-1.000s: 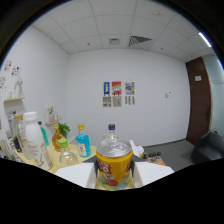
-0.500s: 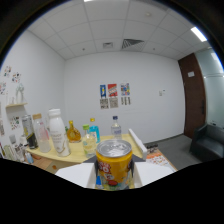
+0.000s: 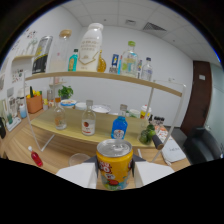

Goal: Make me a cup of Vodka Sunrise.

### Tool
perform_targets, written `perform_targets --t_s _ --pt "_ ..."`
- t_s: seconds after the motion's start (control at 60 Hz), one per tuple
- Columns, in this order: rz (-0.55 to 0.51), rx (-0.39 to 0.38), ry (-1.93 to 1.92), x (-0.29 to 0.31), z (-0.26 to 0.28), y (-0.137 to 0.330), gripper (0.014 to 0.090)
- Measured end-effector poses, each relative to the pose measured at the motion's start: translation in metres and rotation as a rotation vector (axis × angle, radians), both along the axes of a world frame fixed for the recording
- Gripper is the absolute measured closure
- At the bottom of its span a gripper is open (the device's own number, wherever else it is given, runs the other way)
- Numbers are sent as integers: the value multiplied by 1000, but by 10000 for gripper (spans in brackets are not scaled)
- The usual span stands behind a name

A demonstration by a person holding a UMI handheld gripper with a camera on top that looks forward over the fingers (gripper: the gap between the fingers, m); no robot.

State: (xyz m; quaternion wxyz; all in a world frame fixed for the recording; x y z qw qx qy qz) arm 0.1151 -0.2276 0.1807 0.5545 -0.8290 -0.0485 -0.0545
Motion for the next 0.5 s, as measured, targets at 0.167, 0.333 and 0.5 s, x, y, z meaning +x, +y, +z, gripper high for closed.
perform_targets --t_s 0.167,0.333,0.5 --pt "90 17 -391 -1 4 17 535" --pt "198 38 -815 -3 14 31 535" --pt "324 46 -1192 -14 20 38 535"
